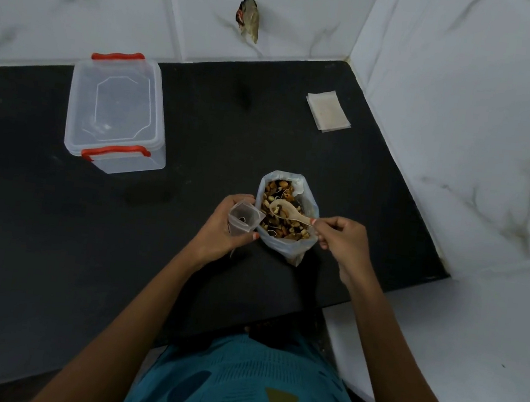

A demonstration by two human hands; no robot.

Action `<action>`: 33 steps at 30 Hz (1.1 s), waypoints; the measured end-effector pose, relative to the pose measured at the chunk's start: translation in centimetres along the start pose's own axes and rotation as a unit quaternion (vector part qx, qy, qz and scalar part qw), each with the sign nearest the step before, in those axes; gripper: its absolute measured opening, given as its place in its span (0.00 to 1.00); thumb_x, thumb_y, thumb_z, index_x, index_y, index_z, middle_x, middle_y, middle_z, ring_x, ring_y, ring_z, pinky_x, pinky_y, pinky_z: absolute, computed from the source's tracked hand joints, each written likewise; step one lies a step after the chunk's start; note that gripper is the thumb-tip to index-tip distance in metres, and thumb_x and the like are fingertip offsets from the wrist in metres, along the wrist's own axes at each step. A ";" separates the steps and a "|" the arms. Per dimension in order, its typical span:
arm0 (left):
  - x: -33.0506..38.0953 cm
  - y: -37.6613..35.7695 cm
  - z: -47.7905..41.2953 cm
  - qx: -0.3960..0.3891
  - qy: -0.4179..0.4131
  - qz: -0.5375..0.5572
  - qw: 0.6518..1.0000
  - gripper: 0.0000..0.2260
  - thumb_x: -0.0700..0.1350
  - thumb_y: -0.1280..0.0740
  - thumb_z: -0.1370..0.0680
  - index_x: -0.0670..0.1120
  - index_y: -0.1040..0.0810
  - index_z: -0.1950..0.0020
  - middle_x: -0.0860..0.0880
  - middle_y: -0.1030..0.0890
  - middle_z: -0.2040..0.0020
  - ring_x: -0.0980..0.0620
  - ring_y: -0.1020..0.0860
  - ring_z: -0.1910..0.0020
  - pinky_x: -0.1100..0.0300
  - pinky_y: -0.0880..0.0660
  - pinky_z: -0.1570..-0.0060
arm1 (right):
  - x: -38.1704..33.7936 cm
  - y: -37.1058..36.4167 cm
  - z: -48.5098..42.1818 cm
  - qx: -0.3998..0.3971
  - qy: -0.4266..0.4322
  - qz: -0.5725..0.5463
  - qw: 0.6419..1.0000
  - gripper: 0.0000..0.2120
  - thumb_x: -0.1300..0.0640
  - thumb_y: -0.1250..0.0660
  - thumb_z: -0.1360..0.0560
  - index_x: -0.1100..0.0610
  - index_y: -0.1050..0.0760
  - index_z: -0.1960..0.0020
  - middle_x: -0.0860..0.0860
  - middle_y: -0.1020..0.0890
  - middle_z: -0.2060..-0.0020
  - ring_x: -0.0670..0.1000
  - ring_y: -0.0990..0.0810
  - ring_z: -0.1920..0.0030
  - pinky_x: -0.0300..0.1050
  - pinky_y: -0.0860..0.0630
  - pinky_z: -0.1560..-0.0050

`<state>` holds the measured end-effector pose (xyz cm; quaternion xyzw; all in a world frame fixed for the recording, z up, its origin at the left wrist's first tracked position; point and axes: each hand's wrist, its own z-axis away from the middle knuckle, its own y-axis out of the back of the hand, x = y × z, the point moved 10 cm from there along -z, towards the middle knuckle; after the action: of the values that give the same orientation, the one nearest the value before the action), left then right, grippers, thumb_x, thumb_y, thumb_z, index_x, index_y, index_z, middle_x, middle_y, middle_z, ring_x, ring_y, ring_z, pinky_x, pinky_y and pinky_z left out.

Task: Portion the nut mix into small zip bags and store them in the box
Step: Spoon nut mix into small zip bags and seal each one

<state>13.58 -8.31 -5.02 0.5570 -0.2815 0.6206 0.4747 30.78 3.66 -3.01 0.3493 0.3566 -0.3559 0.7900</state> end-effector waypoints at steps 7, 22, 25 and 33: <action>0.9 0.3 -0.3 0.014 -0.011 -0.030 0.999 0.26 0.39 0.28 0.30 0.54 0.35 0.38 0.53 0.30 0.39 0.53 0.30 0.36 0.52 0.30 0.37 | -5.0 -0.8 3.0 -0.034 0.113 0.027 0.993 0.05 0.61 0.32 0.27 0.56 0.23 0.61 0.48 0.23 0.70 0.36 0.26 0.74 0.28 0.30 0.73; 2.4 0.8 -0.3 0.056 -0.038 0.017 0.998 0.25 0.41 0.26 0.31 0.57 0.34 0.41 0.58 0.27 0.45 0.52 0.27 0.40 0.45 0.28 0.39 | -11.0 -7.1 11.4 0.070 0.592 0.360 0.718 0.08 0.68 0.24 0.37 0.64 0.22 0.63 0.56 0.20 0.66 0.50 0.20 0.67 0.40 0.21 0.66; 2.2 0.8 -0.4 0.056 -0.034 0.023 0.998 0.25 0.40 0.27 0.31 0.56 0.33 0.41 0.57 0.27 0.44 0.52 0.27 0.39 0.46 0.29 0.38 | -10.7 -7.3 11.1 0.070 0.598 0.375 0.705 0.06 0.67 0.25 0.36 0.63 0.22 0.62 0.55 0.20 0.66 0.49 0.20 0.65 0.39 0.23 0.64; 1.5 0.7 -0.5 0.047 -0.030 0.026 0.998 0.25 0.39 0.27 0.30 0.57 0.34 0.40 0.53 0.27 0.40 0.53 0.29 0.37 0.50 0.29 0.37 | -8.7 -2.9 5.8 0.030 0.349 0.120 0.929 0.02 0.64 0.29 0.30 0.62 0.21 0.58 0.46 0.21 0.64 0.41 0.21 0.63 0.31 0.24 0.60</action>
<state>12.81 -7.70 -3.57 0.5895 -0.2806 0.6285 0.4228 25.98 0.31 6.14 0.5147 0.5549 -0.1248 0.6415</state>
